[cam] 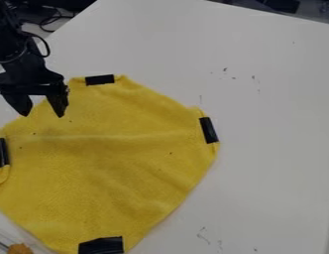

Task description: Straightens the cloth

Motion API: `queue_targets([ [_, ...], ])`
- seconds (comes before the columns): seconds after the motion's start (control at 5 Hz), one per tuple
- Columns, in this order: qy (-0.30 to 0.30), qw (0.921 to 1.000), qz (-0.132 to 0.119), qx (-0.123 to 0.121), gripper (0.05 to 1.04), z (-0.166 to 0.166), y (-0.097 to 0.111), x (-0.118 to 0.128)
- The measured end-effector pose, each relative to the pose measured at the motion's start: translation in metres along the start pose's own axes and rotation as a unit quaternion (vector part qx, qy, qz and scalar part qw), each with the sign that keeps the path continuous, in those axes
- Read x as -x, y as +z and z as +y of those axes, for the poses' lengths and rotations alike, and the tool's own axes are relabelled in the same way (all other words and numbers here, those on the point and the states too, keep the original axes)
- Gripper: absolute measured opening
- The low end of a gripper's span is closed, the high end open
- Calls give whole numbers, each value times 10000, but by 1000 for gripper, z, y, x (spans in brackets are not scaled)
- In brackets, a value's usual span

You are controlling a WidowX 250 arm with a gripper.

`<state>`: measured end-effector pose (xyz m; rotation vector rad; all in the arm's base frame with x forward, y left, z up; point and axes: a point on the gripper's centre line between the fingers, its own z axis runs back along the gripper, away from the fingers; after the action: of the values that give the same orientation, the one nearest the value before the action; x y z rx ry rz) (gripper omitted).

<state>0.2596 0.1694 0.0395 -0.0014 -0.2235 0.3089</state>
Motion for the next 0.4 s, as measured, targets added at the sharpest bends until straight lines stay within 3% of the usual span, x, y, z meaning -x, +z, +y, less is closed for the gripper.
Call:
queue_targets([
  [0.4, -187, 9995, 218, 96, 999, -7, -21, -4],
])
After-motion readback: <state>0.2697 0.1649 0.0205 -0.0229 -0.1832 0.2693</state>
